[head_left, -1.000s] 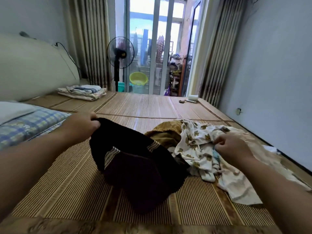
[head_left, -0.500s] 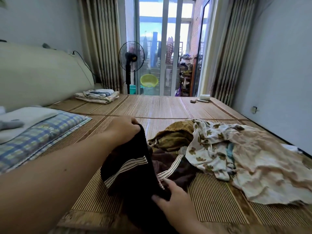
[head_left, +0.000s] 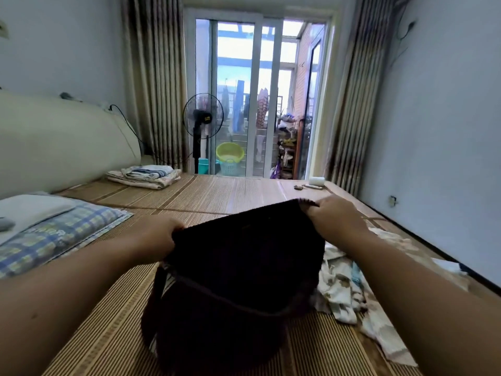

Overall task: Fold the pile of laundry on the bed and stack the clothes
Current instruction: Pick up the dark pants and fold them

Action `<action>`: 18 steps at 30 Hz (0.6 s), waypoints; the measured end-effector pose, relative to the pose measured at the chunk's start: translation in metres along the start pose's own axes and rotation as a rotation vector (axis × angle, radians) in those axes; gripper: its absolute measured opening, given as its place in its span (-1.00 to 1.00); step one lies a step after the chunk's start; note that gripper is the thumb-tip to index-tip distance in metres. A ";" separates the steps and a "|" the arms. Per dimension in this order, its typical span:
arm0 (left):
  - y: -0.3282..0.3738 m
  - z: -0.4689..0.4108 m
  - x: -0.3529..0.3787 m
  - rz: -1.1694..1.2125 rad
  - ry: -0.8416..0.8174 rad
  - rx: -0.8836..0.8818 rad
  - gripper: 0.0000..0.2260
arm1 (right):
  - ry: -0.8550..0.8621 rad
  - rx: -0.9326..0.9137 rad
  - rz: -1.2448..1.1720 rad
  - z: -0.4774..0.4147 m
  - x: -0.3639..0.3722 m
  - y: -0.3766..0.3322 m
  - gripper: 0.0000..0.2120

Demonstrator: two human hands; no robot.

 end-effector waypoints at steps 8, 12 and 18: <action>-0.026 -0.018 -0.061 0.128 0.078 -0.117 -0.89 | 0.210 0.004 0.146 -0.035 -0.085 -0.001 -0.76; 0.000 -0.015 -0.101 0.552 0.090 -0.048 -0.73 | 0.283 0.027 0.130 -0.043 -0.119 -0.002 -0.80; 0.050 0.002 -0.142 0.911 -0.029 0.254 -0.63 | 0.363 0.076 -0.037 -0.048 -0.156 0.021 -0.87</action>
Point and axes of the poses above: each hand's wrist, its own z-axis away from the middle knuckle, its own x-axis out of the palm, y = z × x, the point moved 9 cm from there along -z, towards the middle knuckle, and after that the axes turned 2 degrees about y, right-handed, at the moved point
